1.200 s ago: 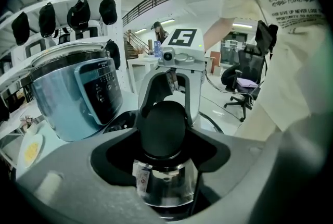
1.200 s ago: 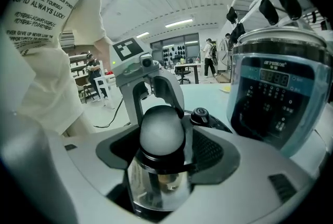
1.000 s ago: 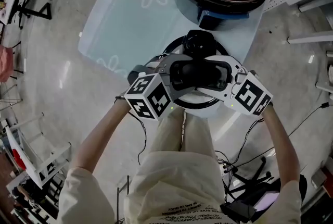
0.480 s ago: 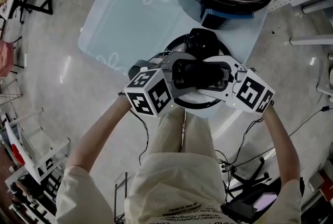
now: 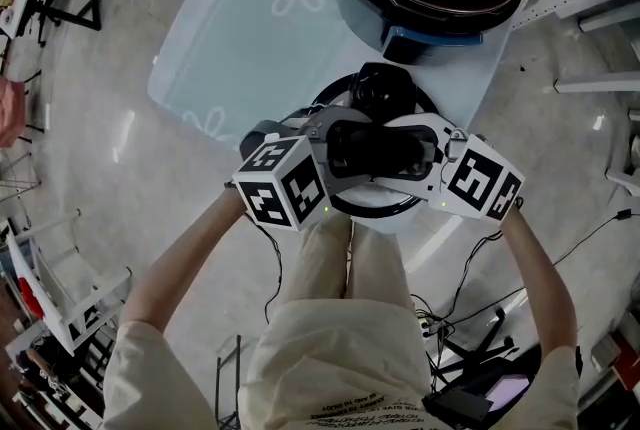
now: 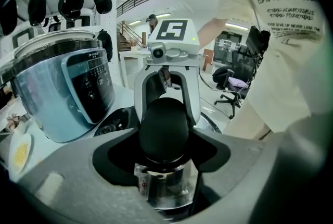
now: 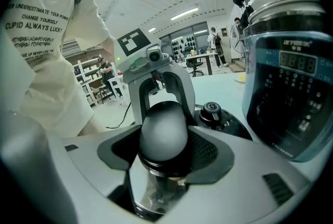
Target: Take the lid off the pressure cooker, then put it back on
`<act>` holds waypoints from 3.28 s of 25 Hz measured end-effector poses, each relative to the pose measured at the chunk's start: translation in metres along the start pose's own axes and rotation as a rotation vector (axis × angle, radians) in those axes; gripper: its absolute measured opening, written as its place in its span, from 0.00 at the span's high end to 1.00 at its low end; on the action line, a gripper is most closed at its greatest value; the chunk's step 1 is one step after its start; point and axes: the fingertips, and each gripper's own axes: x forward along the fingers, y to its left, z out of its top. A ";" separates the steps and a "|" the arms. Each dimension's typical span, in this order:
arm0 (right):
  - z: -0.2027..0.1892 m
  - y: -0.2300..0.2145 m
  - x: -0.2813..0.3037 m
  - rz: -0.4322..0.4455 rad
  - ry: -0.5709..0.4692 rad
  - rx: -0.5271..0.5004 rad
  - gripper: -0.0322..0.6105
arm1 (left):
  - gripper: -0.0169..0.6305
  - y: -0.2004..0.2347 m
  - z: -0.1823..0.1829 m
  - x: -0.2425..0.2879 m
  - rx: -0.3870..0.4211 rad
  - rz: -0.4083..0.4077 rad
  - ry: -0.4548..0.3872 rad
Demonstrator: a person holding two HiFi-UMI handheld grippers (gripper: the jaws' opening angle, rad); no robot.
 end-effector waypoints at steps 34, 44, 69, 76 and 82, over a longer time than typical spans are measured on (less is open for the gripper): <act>0.100 0.070 -0.094 -0.038 -0.026 -0.083 0.52 | 0.55 -0.041 0.118 -0.092 0.070 0.066 -0.013; 0.129 0.064 -0.118 -0.081 -0.052 -0.148 0.52 | 0.55 -0.029 0.145 -0.114 0.133 0.117 -0.003; 0.178 -0.012 -0.146 -0.172 -0.078 -0.166 0.52 | 0.55 0.056 0.174 -0.141 0.229 0.097 -0.013; 0.193 -0.069 -0.147 -0.217 -0.081 -0.107 0.52 | 0.55 0.113 0.172 -0.144 0.260 0.032 -0.017; 0.203 -0.112 -0.155 -0.252 -0.088 -0.061 0.52 | 0.55 0.157 0.178 -0.144 0.286 -0.019 -0.021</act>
